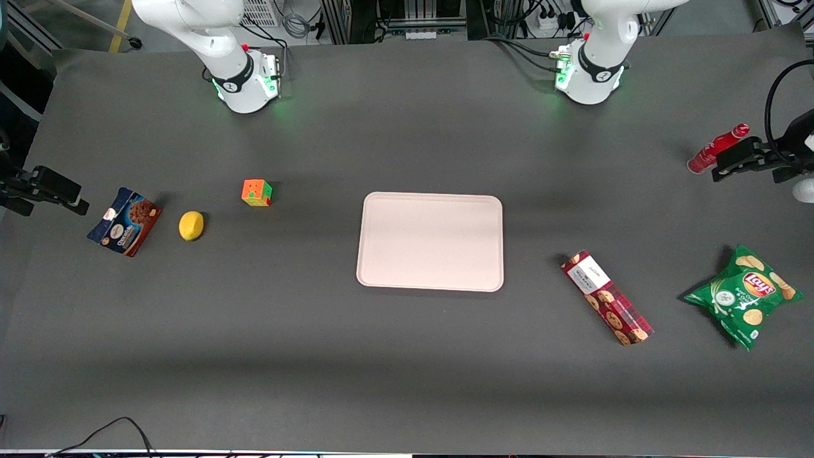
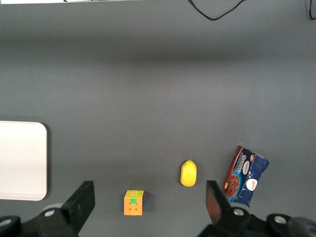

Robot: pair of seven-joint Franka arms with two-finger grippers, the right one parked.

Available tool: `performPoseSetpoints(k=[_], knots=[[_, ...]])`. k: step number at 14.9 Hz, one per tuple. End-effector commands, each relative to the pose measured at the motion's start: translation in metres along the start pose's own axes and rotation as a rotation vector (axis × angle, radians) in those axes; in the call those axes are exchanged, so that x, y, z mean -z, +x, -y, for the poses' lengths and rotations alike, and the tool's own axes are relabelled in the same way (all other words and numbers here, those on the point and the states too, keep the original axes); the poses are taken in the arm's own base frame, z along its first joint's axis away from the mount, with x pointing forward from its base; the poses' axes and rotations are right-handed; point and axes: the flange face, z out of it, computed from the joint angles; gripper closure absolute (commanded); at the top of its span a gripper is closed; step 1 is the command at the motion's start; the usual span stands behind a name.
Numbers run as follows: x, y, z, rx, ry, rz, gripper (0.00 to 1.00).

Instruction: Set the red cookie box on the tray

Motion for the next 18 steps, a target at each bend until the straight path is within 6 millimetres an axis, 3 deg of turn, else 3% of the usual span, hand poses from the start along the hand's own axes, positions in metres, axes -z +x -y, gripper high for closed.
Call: performPoseSetpoints(k=[1, 5, 9, 12, 14, 18], knots=[[0.018, -0.004, -0.002, 0.013, 0.005, -0.02, 0.0], [0.016, -0.004, 0.002, 0.024, 0.002, -0.019, 0.0], [-0.013, 0.012, -0.01, 0.101, -0.03, -0.008, 0.0], [-0.048, 0.027, -0.036, 0.263, -0.041, -0.019, 0.0], [-0.078, 0.036, -0.042, 0.425, -0.058, -0.014, 0.0], [-0.162, 0.055, -0.043, 0.545, -0.042, 0.019, 0.0]])
